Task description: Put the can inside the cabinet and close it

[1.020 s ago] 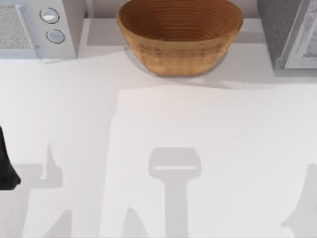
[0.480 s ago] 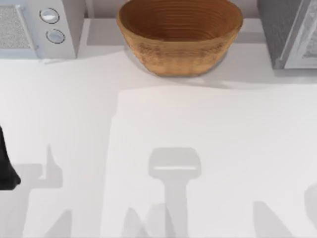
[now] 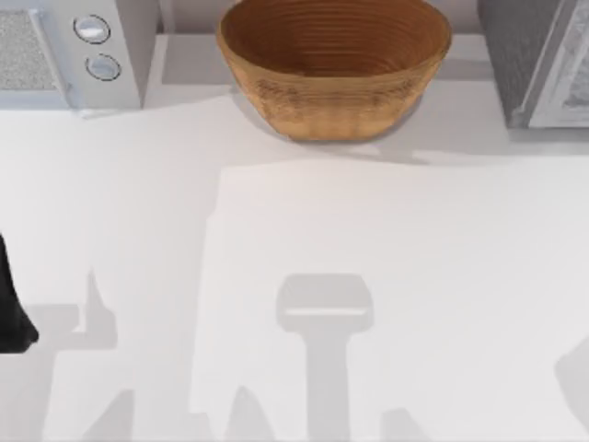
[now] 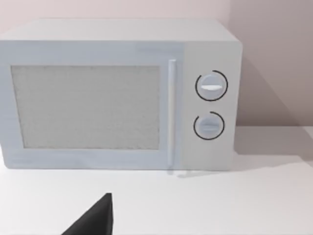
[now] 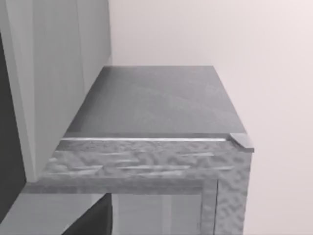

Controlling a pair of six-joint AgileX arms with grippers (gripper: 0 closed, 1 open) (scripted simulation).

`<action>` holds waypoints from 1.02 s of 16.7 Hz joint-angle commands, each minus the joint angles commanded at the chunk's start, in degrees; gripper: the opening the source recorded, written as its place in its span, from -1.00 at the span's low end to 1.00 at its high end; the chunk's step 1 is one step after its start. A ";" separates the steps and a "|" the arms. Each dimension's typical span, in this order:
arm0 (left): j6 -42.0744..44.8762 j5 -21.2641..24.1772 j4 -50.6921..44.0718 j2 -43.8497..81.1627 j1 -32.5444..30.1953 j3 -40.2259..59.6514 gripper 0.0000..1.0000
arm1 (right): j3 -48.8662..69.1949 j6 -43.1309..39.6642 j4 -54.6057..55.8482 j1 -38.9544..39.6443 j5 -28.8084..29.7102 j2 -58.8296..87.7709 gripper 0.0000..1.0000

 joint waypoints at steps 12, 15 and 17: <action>0.00 0.00 0.00 0.00 0.00 0.00 1.00 | 3.41 0.07 -1.55 27.79 27.43 1.81 1.00; 0.00 0.00 0.00 0.00 0.00 0.00 1.00 | 3.49 0.09 -2.05 42.46 42.04 1.71 1.00; 0.00 0.00 0.00 0.00 0.00 0.00 1.00 | 3.12 0.10 -2.33 52.42 52.02 1.35 1.00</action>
